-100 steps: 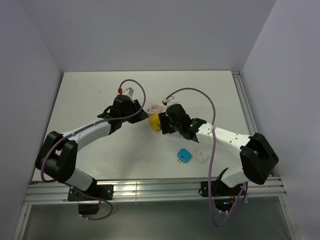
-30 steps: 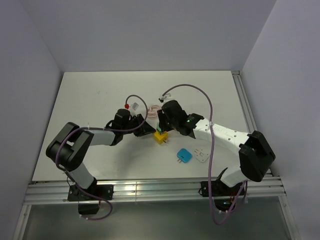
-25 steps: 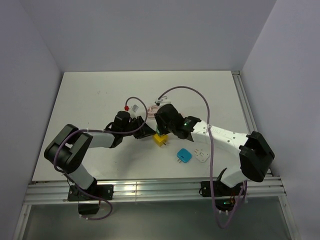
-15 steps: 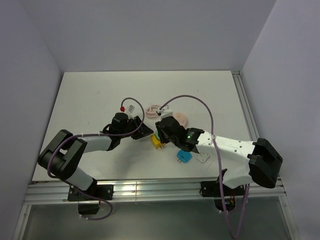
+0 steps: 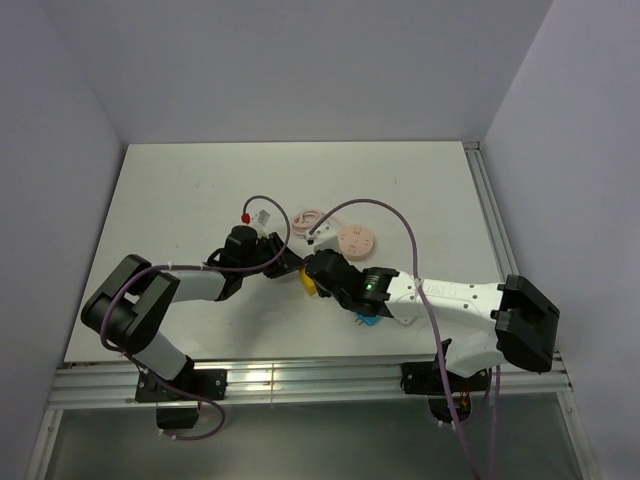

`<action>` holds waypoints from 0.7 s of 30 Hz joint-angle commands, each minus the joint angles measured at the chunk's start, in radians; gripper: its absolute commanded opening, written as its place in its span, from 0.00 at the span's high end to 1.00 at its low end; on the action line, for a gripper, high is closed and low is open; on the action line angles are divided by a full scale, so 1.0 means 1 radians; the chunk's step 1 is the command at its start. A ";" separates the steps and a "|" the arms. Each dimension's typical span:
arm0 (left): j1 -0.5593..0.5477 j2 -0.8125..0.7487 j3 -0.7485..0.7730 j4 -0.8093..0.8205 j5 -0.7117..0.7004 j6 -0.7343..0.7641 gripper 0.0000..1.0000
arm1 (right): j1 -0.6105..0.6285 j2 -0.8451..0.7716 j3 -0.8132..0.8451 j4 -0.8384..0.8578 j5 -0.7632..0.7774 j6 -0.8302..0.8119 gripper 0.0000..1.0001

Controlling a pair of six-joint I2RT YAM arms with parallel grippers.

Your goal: Insert the plug

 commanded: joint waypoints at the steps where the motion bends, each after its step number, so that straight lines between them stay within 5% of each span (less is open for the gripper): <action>1: -0.003 0.023 -0.001 0.026 0.002 0.009 0.70 | 0.011 0.045 0.069 -0.117 0.032 -0.013 1.00; 21: -0.005 0.040 -0.044 0.089 0.028 0.000 0.77 | 0.014 0.229 0.313 -0.323 -0.006 0.022 1.00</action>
